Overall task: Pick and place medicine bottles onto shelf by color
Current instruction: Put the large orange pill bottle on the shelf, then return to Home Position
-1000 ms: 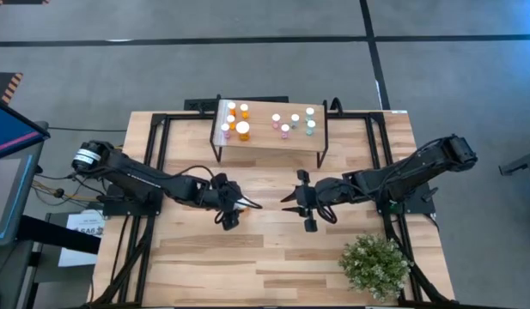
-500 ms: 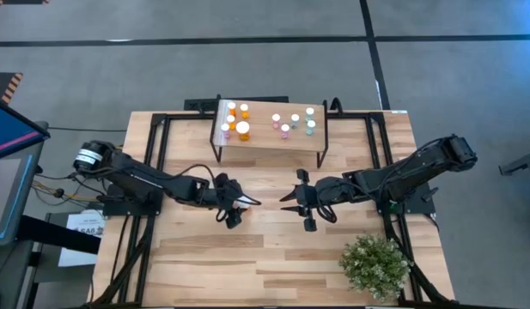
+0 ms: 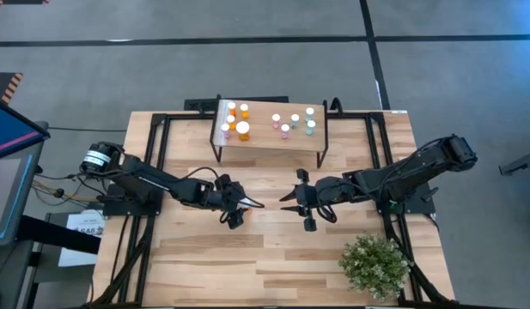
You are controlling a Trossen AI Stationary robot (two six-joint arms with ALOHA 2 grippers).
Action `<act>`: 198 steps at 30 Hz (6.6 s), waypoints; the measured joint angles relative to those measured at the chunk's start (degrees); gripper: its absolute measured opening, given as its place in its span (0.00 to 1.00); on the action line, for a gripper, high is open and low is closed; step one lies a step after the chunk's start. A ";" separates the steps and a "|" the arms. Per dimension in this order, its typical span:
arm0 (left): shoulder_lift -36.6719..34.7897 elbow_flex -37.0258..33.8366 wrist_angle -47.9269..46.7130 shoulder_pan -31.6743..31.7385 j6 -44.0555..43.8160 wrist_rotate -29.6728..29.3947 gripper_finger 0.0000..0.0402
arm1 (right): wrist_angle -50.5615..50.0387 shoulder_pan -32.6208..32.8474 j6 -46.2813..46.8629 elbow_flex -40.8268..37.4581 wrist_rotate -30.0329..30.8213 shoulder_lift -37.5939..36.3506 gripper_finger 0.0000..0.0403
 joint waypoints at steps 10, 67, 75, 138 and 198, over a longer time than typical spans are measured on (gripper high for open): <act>-0.02 0.00 1.57 0.80 0.19 0.21 0.46 | 0.02 0.00 0.00 0.00 0.00 0.00 0.33; -0.04 41.35 -28.86 24.58 16.17 4.86 0.48 | -3.00 4.31 1.55 0.02 1.76 -3.78 0.33; 1.92 41.29 -27.13 29.10 17.61 8.65 0.48 | -2.61 3.92 1.55 0.02 1.76 -3.76 0.33; 7.48 41.29 -23.41 31.81 22.11 10.71 0.57 | -3.00 3.52 1.55 -0.04 1.75 -3.74 0.33; -49.58 -3.60 1.94 2.17 29.26 8.06 0.00 | 10.40 -5.84 -6.19 -21.43 -1.85 -31.11 0.32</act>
